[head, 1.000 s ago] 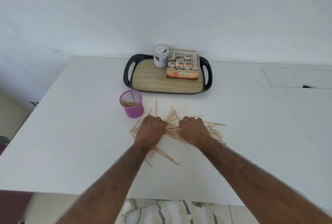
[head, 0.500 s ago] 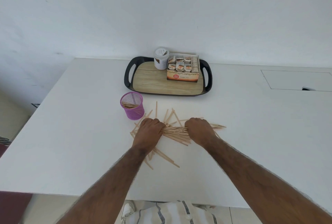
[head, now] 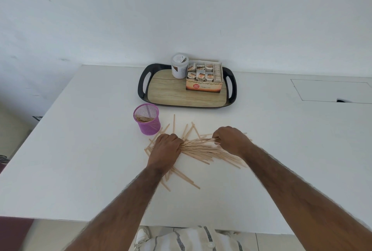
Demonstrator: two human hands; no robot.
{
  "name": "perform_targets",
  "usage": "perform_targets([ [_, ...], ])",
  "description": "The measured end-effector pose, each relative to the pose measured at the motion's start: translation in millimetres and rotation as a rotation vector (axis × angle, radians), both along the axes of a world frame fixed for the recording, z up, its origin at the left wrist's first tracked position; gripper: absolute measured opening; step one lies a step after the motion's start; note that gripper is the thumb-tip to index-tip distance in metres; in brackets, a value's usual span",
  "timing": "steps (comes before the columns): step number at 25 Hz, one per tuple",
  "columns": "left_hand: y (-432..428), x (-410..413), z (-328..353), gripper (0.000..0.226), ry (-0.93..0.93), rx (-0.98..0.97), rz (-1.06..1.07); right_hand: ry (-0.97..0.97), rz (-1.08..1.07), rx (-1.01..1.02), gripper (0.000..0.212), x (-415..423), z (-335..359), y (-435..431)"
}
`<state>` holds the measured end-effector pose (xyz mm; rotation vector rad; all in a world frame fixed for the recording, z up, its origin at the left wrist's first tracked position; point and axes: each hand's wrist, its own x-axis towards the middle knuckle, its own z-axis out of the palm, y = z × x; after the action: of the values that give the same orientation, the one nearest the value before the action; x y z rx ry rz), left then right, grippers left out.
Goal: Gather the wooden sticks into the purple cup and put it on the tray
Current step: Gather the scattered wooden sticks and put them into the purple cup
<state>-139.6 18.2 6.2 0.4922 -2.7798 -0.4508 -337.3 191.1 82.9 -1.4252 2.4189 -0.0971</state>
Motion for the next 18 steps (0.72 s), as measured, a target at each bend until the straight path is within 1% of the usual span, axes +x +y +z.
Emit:
perform_targets([
  [2,-0.2,0.8,0.1,0.024,0.005,-0.004,0.000,0.020,0.018,-0.008,0.021,-3.6,4.7,0.1],
  [4,2.1,1.2,3.5,0.036,0.011,0.031,0.021,0.033,0.026,-0.027,0.021,-5.3,9.6,-0.8],
  [6,7.0,-2.9,14.0,0.050,0.039,0.099,0.043,0.024,0.031,-0.039,0.022,-5.0,12.5,-3.0],
  [8,12.3,-12.0,29.8,0.057,0.072,0.206,0.030,-0.009,0.025,-0.053,0.021,-2.5,13.1,-6.4],
  [10,17.5,-21.4,43.9,0.064,0.038,0.314,-0.015,-0.040,0.023,-0.063,0.017,1.2,13.5,-9.8],
  [12,20.4,-29.6,48.4,0.071,-0.046,0.315,-0.073,-0.064,0.026,-0.077,0.015,4.6,13.4,-12.9],
  [13,21.4,-32.8,47.4,0.071,-0.085,0.297,-0.094,-0.076,0.027,-0.085,0.014,6.2,13.8,-14.5],
  [15,22.1,-38.4,42.7,0.063,-0.128,0.278,-0.107,-0.091,0.031,-0.095,0.014,9.1,14.5,-17.4],
  [18,22.3,-45.5,36.2,0.038,-0.162,0.228,-0.113,-0.059,0.071,-0.068,0.013,12.4,11.1,-19.8],
])
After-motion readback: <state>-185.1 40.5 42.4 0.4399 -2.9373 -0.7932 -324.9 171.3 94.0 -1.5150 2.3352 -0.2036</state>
